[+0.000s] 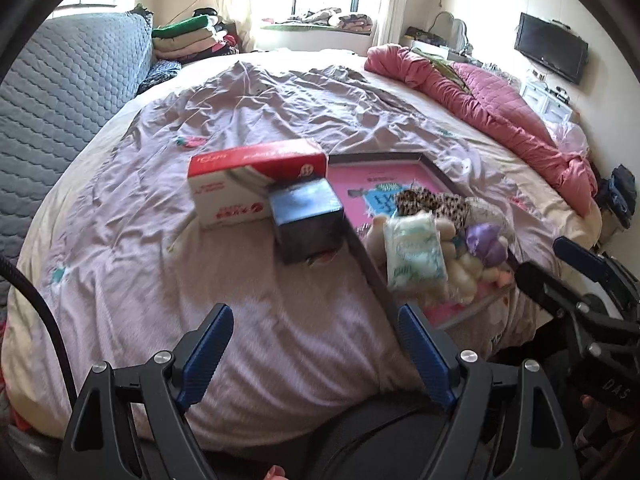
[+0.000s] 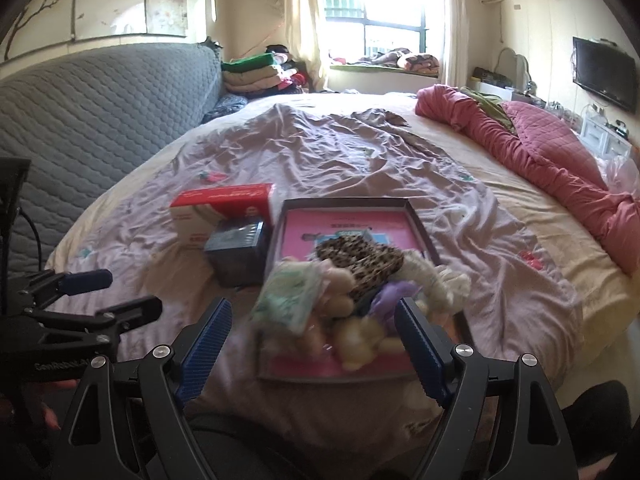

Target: Organize soft objects

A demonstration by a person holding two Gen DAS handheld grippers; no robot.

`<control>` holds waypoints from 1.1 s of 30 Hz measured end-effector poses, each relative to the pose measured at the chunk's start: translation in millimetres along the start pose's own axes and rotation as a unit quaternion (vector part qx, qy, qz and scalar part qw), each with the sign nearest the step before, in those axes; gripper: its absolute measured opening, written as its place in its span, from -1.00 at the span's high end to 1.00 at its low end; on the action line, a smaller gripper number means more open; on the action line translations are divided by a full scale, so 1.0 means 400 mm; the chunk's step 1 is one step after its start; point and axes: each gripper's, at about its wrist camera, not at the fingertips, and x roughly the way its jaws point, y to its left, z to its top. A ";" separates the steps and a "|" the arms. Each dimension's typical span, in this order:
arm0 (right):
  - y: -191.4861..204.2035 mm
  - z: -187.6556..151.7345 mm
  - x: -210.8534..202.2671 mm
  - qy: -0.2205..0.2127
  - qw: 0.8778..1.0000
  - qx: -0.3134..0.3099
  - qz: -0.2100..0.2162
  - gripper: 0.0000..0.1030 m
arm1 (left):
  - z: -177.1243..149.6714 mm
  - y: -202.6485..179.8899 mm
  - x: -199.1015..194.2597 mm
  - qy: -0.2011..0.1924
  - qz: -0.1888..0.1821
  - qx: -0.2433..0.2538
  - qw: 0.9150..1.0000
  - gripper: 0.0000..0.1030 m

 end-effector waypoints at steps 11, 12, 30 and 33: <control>-0.012 -0.058 -0.064 -0.002 0.999 0.044 -0.006 -0.64 | -0.065 -0.006 -0.051 0.005 0.013 -0.014 1.000 -0.63; -0.010 -0.064 -0.066 -0.001 0.999 0.042 -0.004 -0.64 | -0.067 -0.007 -0.051 0.007 0.012 -0.014 1.000 -0.63; 0.009 -0.097 -0.073 0.019 0.999 0.036 0.009 -0.64 | -0.112 -0.034 -0.053 0.025 0.019 -0.004 1.000 -0.63; 0.013 -0.098 -0.069 0.021 0.999 0.033 0.010 -0.65 | -0.111 -0.032 -0.048 0.027 0.019 -0.007 0.999 -0.63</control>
